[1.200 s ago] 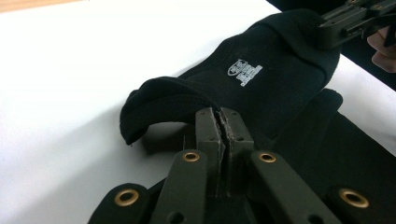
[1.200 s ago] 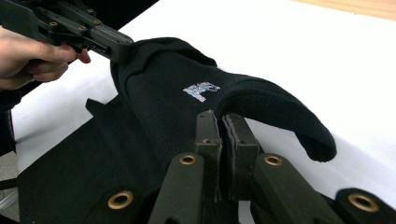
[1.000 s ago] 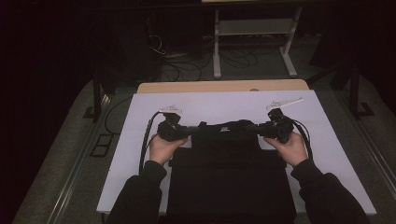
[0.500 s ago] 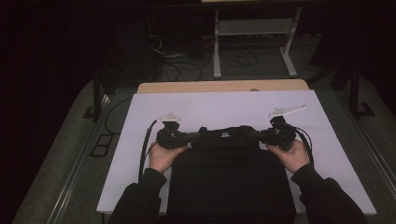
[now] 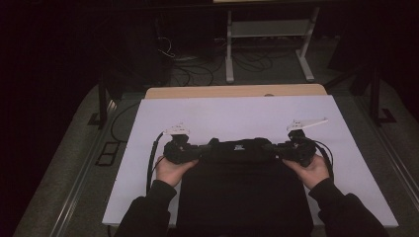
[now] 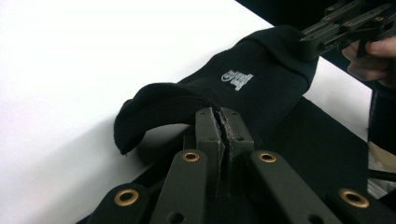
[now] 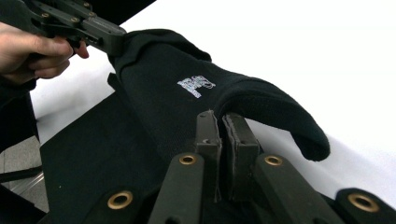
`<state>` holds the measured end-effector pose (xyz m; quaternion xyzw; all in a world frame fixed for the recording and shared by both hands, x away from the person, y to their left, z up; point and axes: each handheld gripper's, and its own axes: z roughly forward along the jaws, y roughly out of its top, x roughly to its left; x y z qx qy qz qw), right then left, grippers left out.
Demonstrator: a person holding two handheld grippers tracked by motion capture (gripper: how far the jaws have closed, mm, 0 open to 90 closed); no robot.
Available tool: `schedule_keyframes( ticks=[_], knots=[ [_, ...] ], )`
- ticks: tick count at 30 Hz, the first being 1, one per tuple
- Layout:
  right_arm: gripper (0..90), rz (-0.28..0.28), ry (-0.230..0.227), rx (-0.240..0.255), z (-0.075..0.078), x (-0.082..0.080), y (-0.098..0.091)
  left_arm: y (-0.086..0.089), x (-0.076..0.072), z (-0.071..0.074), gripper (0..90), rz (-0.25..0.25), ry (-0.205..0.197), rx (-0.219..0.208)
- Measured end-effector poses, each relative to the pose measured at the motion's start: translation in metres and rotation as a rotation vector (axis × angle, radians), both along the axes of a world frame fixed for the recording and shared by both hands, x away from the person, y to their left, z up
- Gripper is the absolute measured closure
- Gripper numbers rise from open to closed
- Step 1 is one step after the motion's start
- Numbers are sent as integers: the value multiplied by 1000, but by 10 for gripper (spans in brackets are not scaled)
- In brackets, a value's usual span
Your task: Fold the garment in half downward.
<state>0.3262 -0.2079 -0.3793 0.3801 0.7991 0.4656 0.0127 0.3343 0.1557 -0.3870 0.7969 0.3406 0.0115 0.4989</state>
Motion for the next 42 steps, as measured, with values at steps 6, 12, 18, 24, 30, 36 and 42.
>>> schedule_keyframes(
  ticks=[6, 12, 18, 24, 30, 36, 42],
  knots=[
    [838, 4, 1, 5, 0, -7, 1, 2, -6, 0, 862, 1, 6, -3],
    [838, 9, 11, 3, -3, -14, 0, 4, -13, -2, 862, -6, 15, -5],
    [837, 18, 18, -2, -5, -23, 1, 3, -22, -5, 861, -12, 27, 5],
    [837, 24, 42, -11, -9, -32, 2, -4, -33, -7, 861, -28, 37, 31],
    [837, 21, 68, -26, -16, -40, 2, -6, -42, -14, 861, -35, 59, 58],
    [836, 31, 86, -53, -23, -47, 4, -6, -50, -17, 861, -40, 67, 67],
    [835, 30, 118, -63, -27, -53, 1, -6, -57, -22, 860, -49, 100, 80]
  ],
)
